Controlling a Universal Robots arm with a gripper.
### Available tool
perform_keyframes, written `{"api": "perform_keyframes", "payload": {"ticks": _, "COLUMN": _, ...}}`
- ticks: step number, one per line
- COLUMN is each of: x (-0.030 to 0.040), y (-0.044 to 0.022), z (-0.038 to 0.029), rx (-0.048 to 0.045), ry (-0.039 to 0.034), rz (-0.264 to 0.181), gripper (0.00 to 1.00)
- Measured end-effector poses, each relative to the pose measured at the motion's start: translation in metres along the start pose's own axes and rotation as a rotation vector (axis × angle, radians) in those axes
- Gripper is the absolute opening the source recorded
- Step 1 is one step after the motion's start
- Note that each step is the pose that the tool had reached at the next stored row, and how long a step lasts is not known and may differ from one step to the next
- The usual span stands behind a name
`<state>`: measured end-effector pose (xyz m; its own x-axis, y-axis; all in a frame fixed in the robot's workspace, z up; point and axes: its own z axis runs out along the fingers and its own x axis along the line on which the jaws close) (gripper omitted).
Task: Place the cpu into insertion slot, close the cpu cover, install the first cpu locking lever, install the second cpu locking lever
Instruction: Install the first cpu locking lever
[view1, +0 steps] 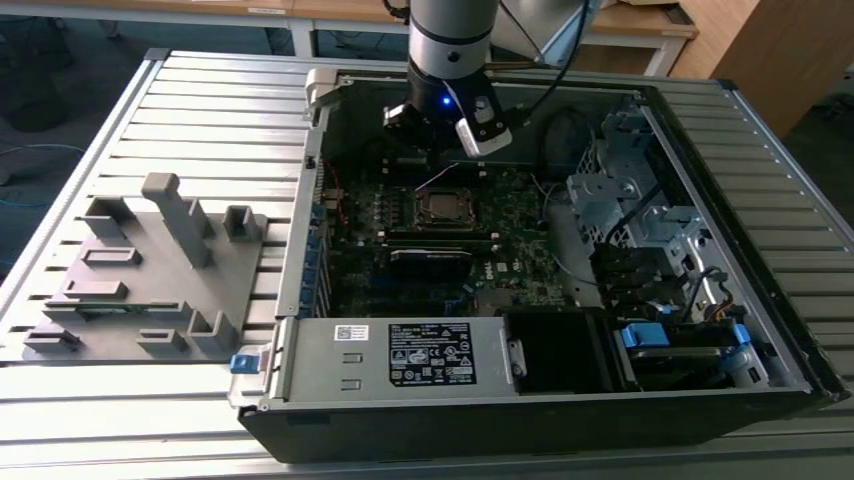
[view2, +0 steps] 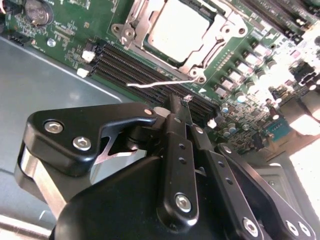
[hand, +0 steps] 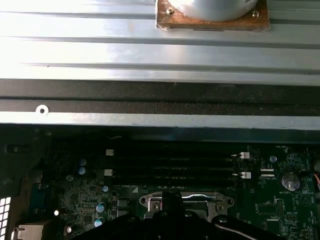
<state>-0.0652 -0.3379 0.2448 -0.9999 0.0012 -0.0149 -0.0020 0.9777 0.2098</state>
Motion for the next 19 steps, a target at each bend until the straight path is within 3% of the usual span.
{"api": "perform_keyframes", "payload": {"ticks": 2, "x": 0.0000, "y": 0.0000, "z": 0.0013, "rx": 0.0046, "ry": 0.0000, "rz": 0.000, "gripper": 0.10}}
{"api": "perform_keyframes", "payload": {"ticks": 14, "x": -0.0035, "y": 0.0025, "z": 0.0140, "rx": 0.0050, "ry": -0.0004, "rz": 0.001, "gripper": 0.10}}
{"api": "perform_keyframes", "payload": {"ticks": 19, "x": -0.0089, "y": 0.0026, "z": 0.0182, "rx": 0.0053, "ry": -0.0004, "rz": 0.002, "gripper": 0.10}}
